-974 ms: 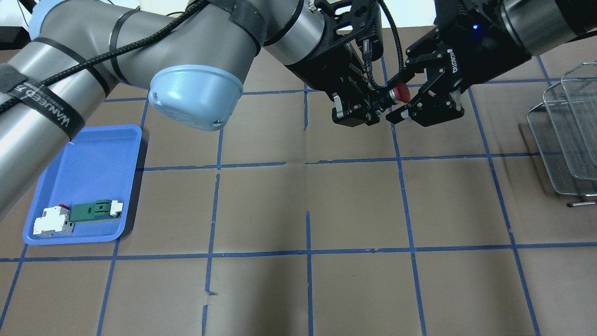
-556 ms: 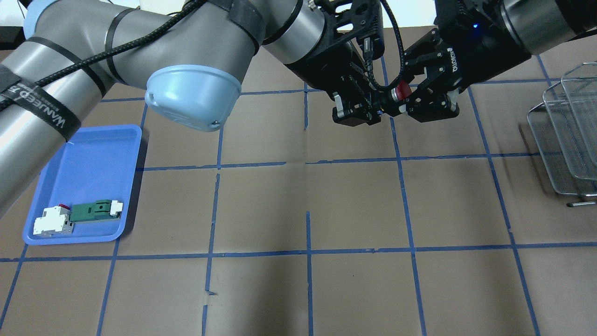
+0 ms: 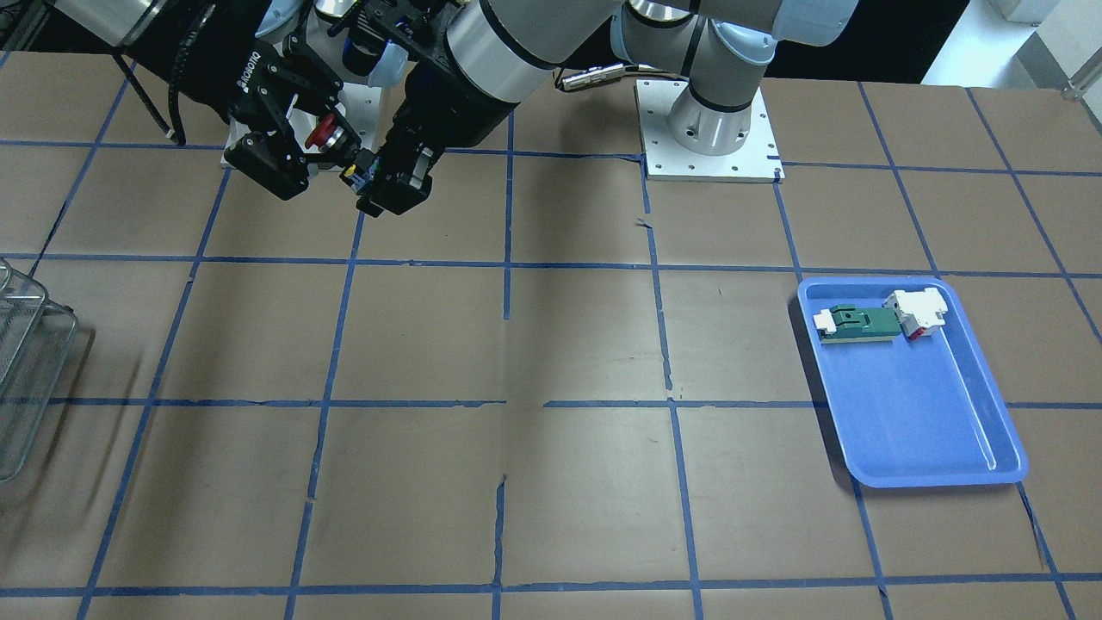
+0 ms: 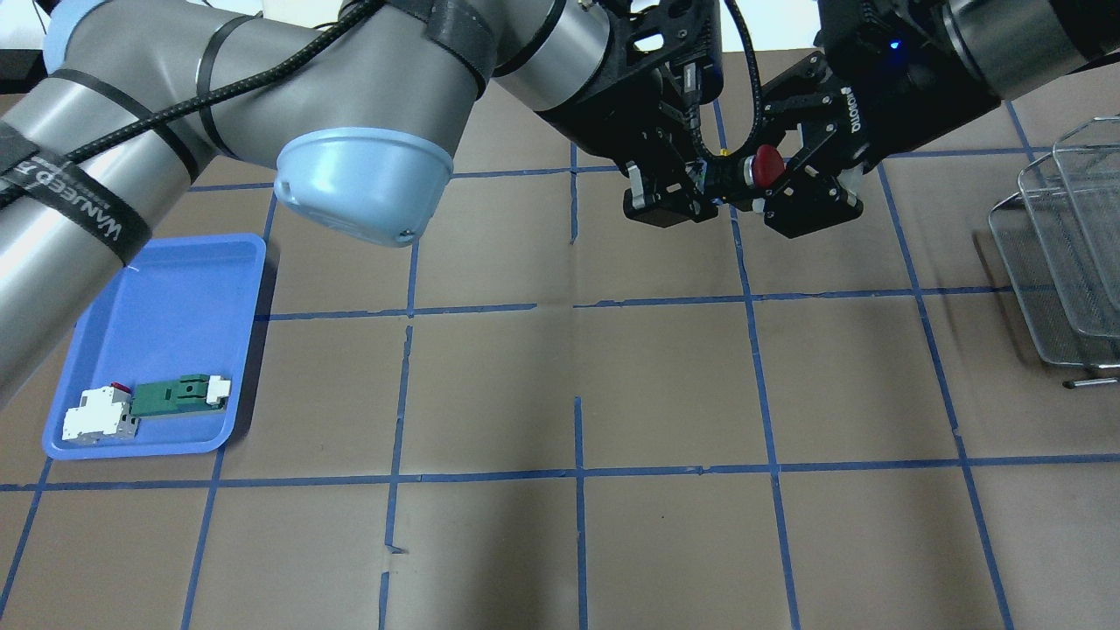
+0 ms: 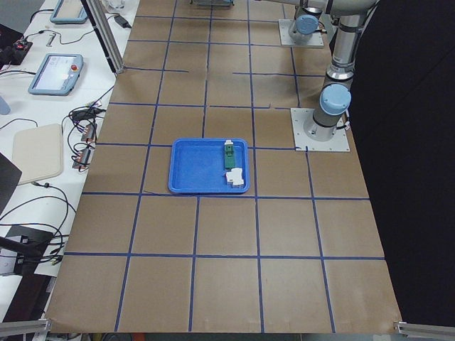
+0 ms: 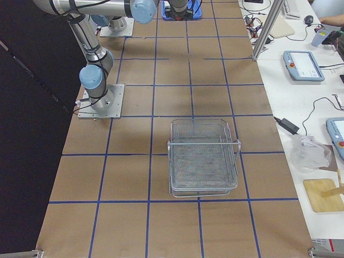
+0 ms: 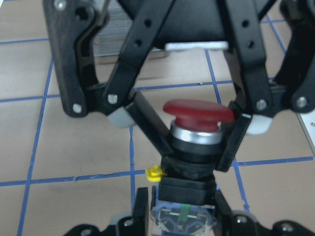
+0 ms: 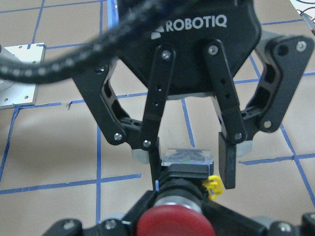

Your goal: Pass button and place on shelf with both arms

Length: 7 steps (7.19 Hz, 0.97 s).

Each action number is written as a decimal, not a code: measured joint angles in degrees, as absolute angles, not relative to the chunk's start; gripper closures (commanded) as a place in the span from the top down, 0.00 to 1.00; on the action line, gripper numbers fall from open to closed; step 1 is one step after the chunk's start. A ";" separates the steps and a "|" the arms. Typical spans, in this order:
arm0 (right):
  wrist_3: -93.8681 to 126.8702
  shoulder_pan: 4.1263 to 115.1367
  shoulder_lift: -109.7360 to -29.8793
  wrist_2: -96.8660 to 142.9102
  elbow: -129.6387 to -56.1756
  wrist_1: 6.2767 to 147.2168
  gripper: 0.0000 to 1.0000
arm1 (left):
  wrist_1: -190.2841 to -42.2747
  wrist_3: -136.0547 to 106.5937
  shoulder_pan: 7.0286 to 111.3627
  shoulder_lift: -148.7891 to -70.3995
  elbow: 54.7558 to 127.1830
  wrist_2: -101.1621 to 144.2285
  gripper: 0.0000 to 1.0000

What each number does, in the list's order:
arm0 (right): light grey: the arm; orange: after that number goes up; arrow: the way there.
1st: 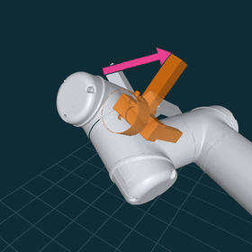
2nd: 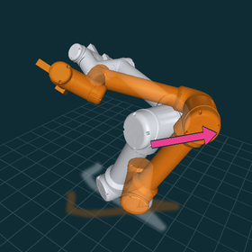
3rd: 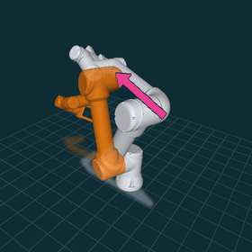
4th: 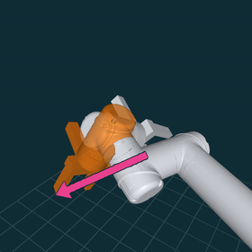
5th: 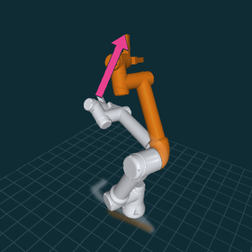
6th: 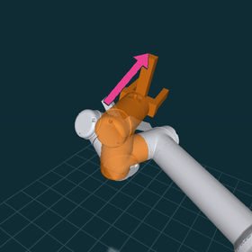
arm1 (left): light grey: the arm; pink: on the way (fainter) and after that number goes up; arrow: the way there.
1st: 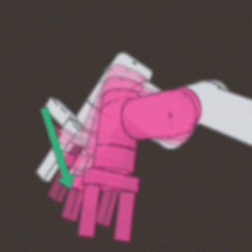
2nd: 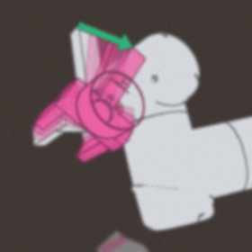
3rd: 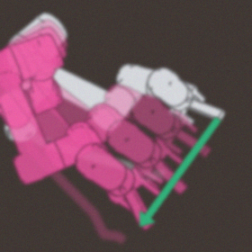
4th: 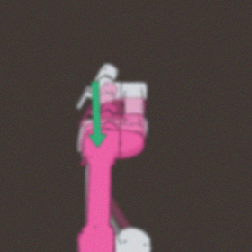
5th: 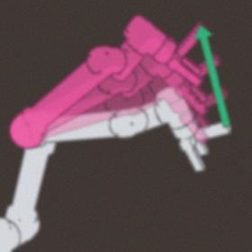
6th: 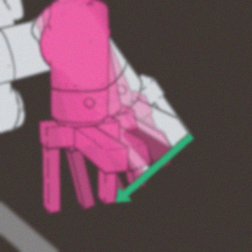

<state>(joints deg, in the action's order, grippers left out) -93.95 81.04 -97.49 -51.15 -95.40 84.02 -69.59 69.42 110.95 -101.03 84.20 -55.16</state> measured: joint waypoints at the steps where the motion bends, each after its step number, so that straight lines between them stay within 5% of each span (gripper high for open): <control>1: -93.97 81.04 -97.44 -51.17 -95.38 83.99 0.00 | -69.55 69.42 110.92 -100.98 84.19 -55.22 1.00; 7: -97.95 79.67 -96.93 -52.71 -95.79 84.44 0.00 | -72.61 69.25 109.10 -98.78 84.61 -58.83 1.00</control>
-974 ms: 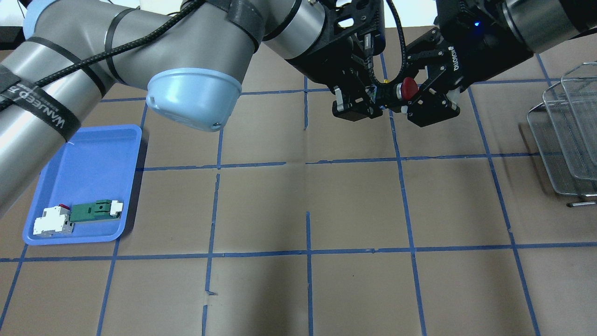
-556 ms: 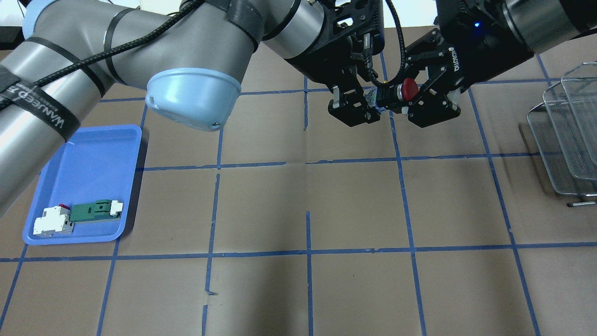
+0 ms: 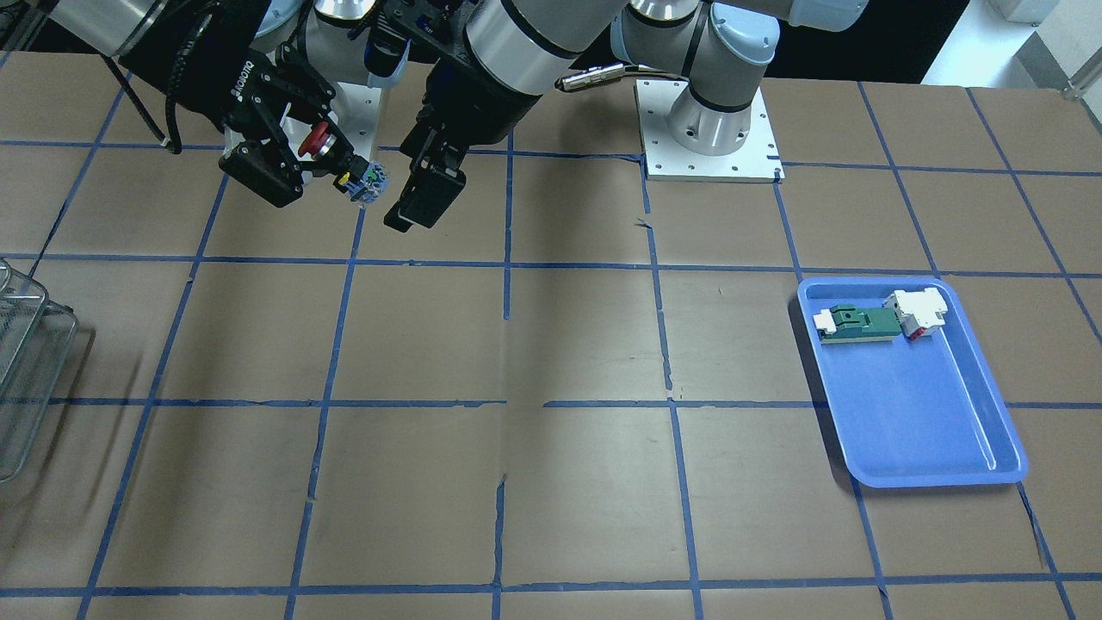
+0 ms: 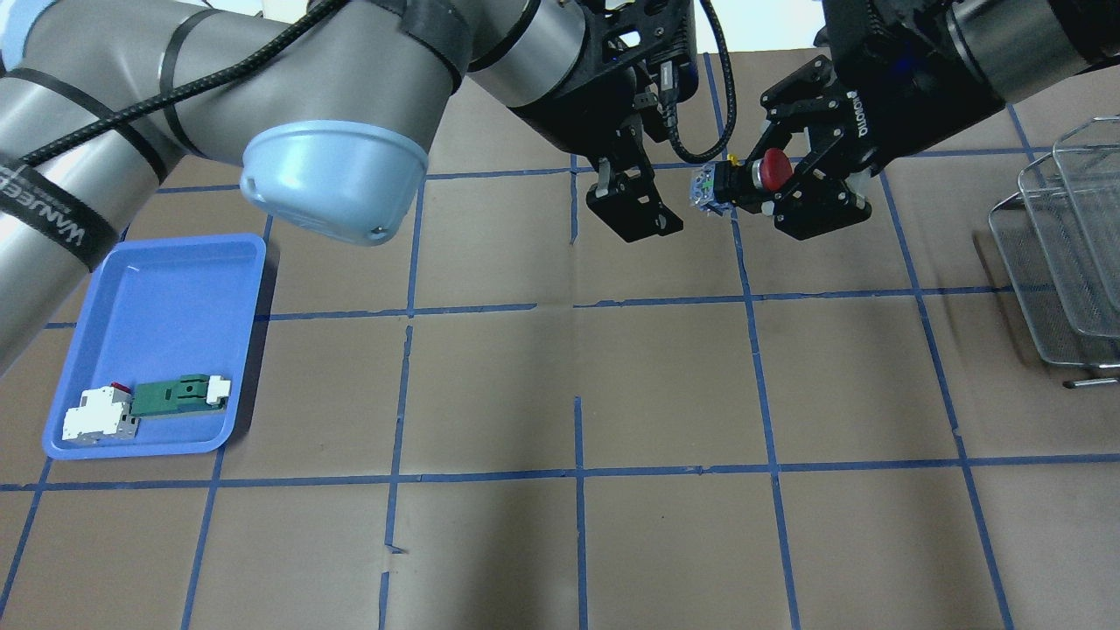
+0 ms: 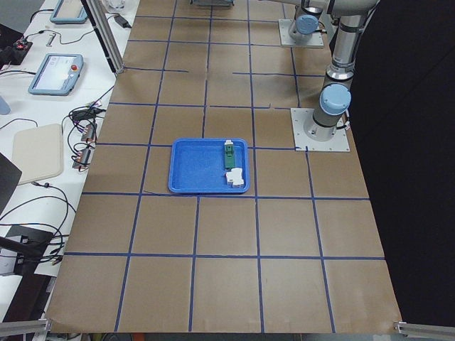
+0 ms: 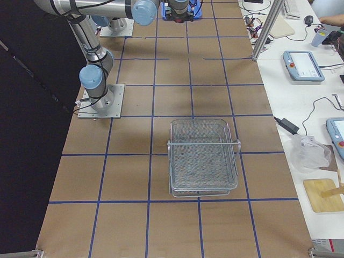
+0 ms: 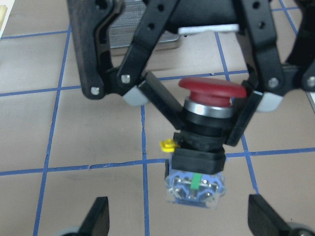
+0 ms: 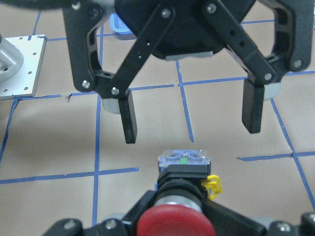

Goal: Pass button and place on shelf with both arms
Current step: 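Open and withdraw the left gripper while the right gripper carries the button away, then lower the button into the mesh basket with the right gripper while the left arm retracts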

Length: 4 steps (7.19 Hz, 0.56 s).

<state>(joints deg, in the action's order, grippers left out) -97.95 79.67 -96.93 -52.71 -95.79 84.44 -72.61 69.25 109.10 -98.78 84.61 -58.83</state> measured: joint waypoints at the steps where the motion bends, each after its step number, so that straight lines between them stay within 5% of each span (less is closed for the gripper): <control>1: -99.43 77.88 -96.88 -55.54 -95.84 84.72 0.00 | -75.43 68.67 106.91 -97.37 84.56 -59.50 1.00; 4: -106.64 65.44 -96.27 -65.60 -95.74 86.57 0.00 | -81.78 59.04 98.85 -93.14 84.82 -62.19 1.00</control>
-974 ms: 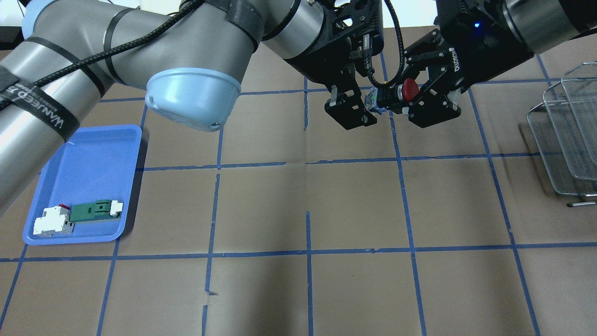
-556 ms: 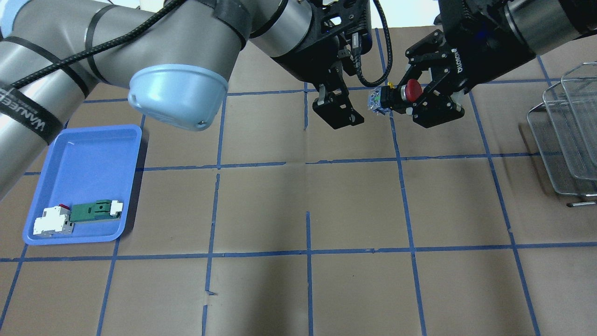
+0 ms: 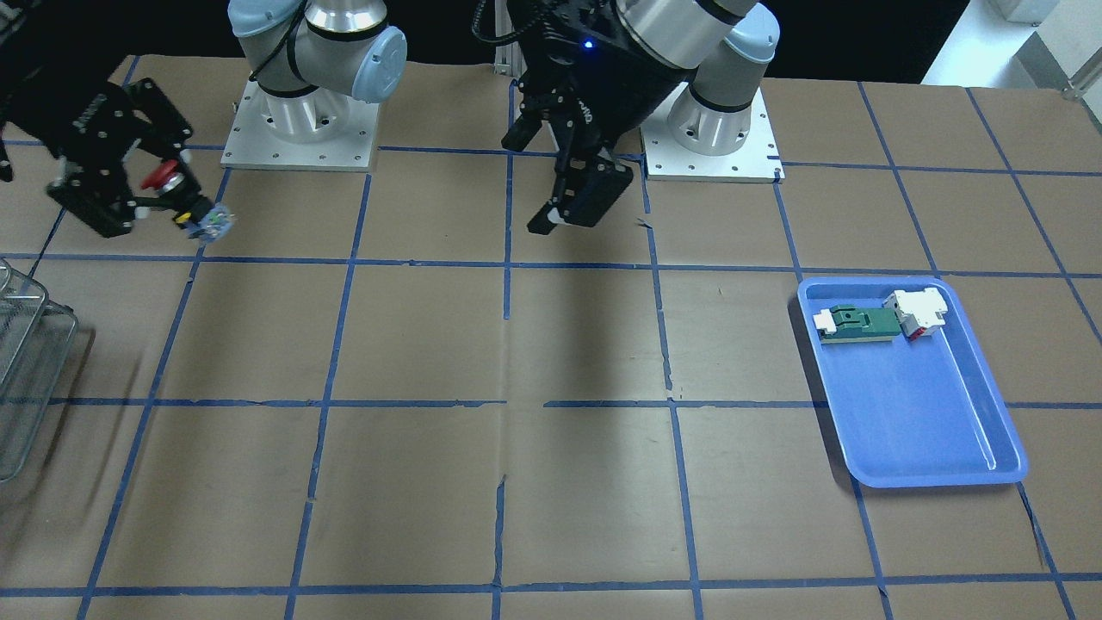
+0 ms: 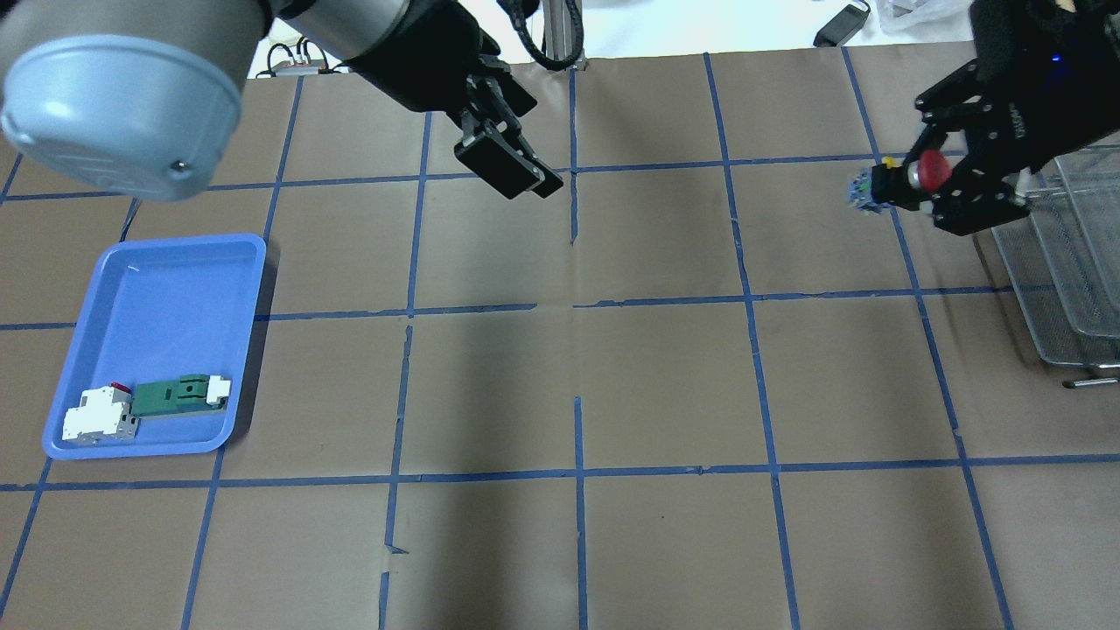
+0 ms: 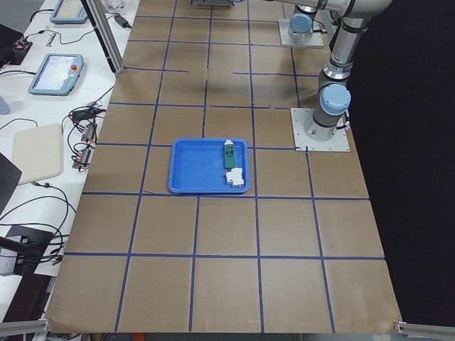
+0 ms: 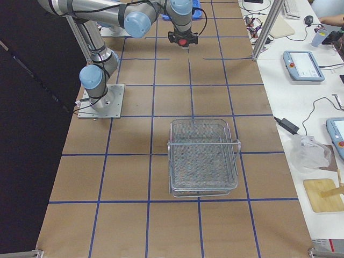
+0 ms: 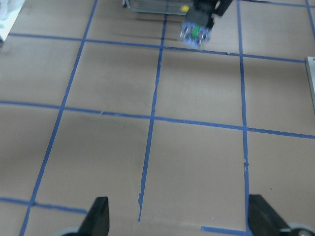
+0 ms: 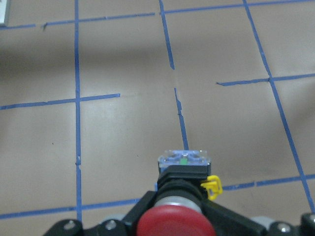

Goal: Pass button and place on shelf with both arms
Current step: 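Lower the button into the mesh basket with the right gripper while the left arm retracts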

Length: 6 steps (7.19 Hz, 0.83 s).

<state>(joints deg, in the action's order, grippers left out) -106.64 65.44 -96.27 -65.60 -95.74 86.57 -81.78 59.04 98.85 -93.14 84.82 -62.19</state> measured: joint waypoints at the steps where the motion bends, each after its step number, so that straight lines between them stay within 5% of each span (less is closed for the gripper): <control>1: -109.13 60.46 -94.61 -67.50 -95.47 90.48 0.00 | -82.04 51.99 97.47 -92.23 85.25 -66.73 1.00; 6: -121.81 47.38 -79.06 -72.58 -92.43 110.66 0.00 | -83.50 9.15 95.39 -92.98 86.66 -87.41 1.00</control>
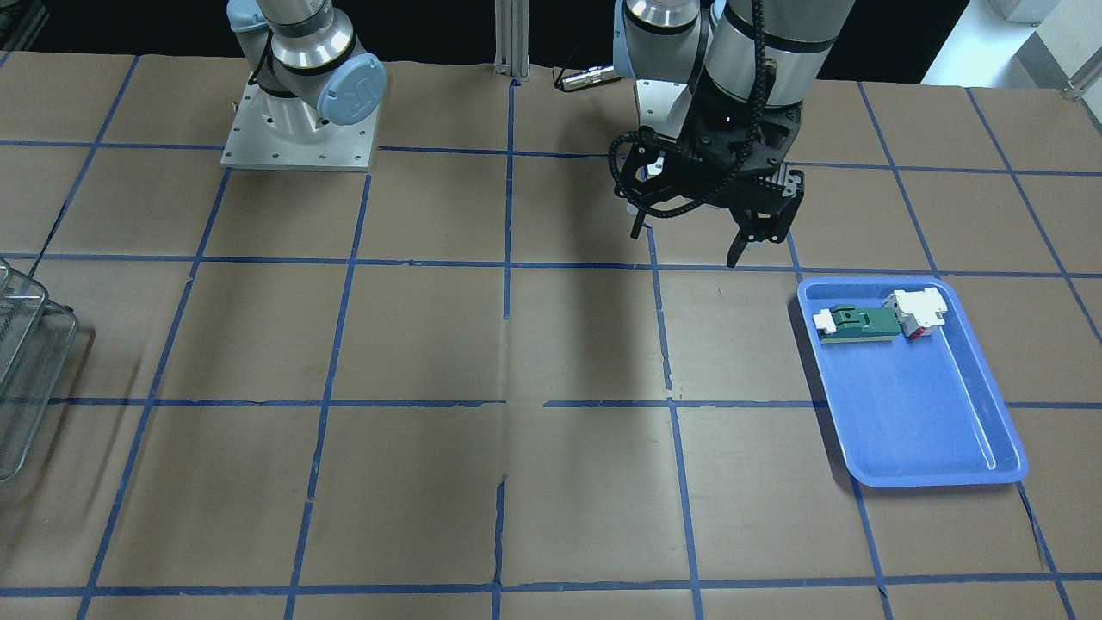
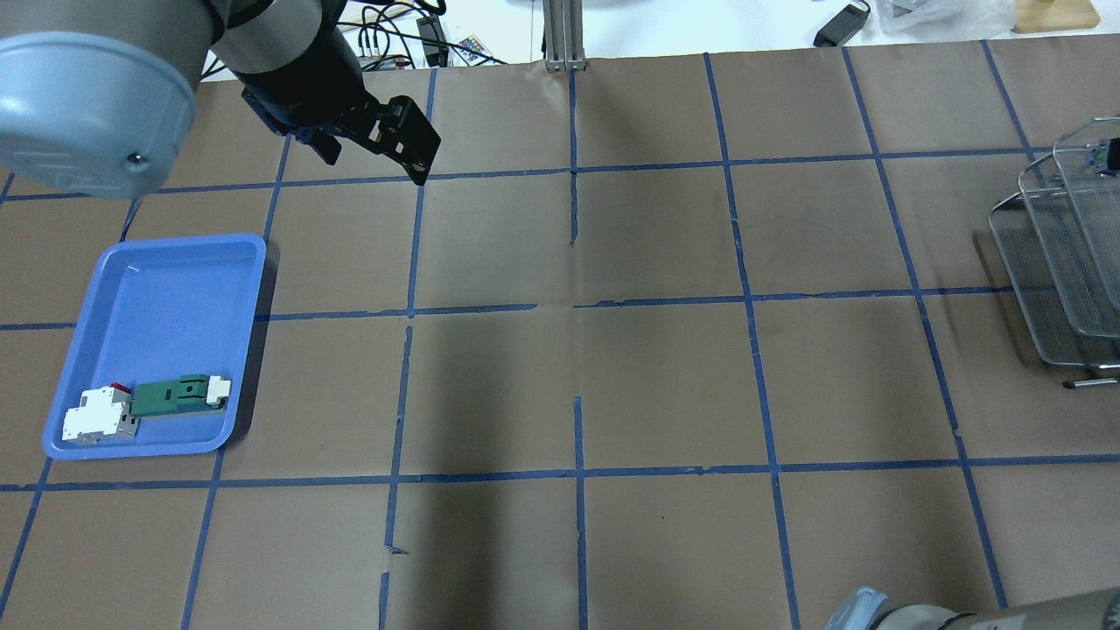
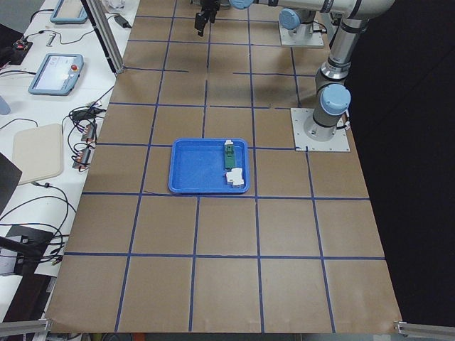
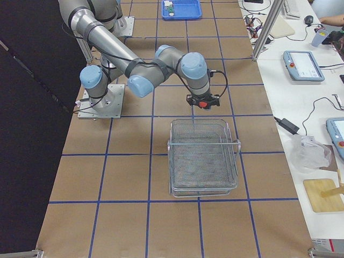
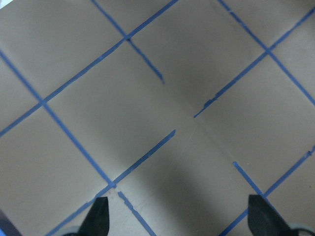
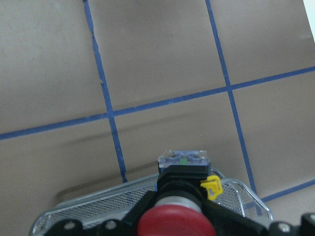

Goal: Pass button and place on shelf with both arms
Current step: 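Lower the button into the mesh basket with the right gripper while the left arm retracts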

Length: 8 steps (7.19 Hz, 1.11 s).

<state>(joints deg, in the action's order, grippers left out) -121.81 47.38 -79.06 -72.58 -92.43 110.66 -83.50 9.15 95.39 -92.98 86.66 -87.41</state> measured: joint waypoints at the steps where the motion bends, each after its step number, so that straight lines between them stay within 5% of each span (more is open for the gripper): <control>1: -123.74 45.91 -77.49 -72.87 -92.44 112.77 0.00 | -85.87 4.46 93.78 -92.60 87.10 -88.09 1.00; 3: -125.53 43.55 -75.69 -73.54 -92.53 114.95 0.00 | -88.46 -0.24 92.06 -91.93 87.54 -87.97 1.00; 4: -125.68 43.12 -75.35 -74.12 -92.64 115.47 0.40 | -88.58 -0.69 91.89 -91.79 87.65 -87.89 1.00; 5: -125.59 42.96 -75.20 -74.47 -92.74 115.62 0.62 | -88.58 -0.84 91.84 -91.72 87.68 -87.88 1.00; 7: -125.46 42.90 -74.93 -74.98 -93.06 115.61 0.88 | -88.50 -0.97 91.77 -91.68 87.74 -87.91 1.00; 8: -125.18 42.90 -74.93 -75.54 -93.09 115.43 0.89 | -88.52 -0.88 91.61 -91.67 87.75 -87.93 1.00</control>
